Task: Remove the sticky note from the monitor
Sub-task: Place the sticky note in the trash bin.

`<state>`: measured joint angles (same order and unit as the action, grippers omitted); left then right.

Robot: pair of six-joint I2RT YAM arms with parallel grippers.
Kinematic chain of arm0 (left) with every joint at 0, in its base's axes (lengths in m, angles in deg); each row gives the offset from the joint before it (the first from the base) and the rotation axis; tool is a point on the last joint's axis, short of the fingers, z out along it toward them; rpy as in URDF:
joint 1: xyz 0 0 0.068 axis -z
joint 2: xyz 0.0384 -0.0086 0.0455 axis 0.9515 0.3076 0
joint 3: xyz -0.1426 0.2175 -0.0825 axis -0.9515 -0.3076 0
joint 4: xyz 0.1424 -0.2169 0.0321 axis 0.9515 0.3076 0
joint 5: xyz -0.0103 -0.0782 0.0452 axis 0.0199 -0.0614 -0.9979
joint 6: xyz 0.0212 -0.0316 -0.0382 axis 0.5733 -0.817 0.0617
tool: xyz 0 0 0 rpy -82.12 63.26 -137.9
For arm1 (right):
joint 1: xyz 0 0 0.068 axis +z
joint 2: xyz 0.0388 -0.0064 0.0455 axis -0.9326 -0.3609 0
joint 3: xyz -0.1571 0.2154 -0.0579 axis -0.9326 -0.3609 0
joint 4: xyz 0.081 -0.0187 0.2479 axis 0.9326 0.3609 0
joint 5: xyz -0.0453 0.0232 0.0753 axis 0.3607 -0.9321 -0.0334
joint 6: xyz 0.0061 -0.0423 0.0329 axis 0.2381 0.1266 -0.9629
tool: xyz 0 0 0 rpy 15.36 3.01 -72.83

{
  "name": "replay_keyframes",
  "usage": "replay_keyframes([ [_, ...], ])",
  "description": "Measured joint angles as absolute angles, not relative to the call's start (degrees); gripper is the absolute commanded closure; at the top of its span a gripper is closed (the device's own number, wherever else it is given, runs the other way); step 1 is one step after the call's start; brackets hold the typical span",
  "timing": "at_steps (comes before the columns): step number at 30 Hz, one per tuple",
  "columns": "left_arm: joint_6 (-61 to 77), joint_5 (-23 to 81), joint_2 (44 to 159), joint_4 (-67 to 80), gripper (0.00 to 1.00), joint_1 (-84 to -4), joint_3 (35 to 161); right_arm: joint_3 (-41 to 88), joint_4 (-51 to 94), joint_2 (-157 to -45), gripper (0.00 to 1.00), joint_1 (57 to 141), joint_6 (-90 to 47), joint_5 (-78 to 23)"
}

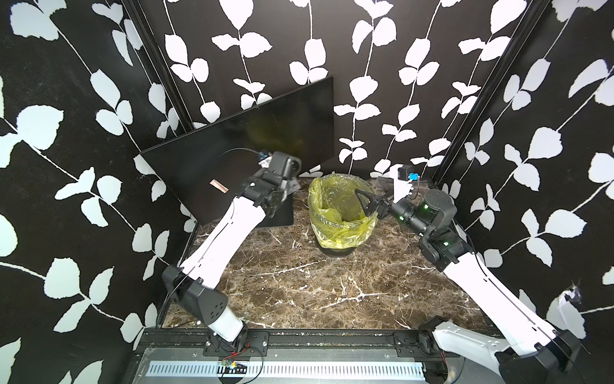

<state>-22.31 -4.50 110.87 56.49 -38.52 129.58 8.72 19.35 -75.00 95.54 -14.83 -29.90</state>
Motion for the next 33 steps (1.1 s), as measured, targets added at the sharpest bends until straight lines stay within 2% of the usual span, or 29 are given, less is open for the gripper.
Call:
replay_keyframes([
  [6, -20.04, 4.68, 117.67, 53.02, 1.00, -34.81, 133.38, 8.72, 19.65, -75.00, 0.00, 95.54, -14.96, -29.86],
  [16, -19.06, 16.94, 122.44, 47.71, 0.99, -33.87, 133.80, 8.72, 21.05, -74.17, 0.00, 95.54, -14.96, -29.66],
  [25, -17.18, 18.86, 122.50, 47.47, 0.51, -33.87, 134.59, 8.72, 21.69, -73.85, 0.00, 95.54, -15.15, -29.66],
  [33, -15.93, 19.78, 122.50, 49.08, 0.41, -33.87, 138.15, 8.72, 21.69, -73.87, 0.00, 95.54, -15.39, -29.73],
])
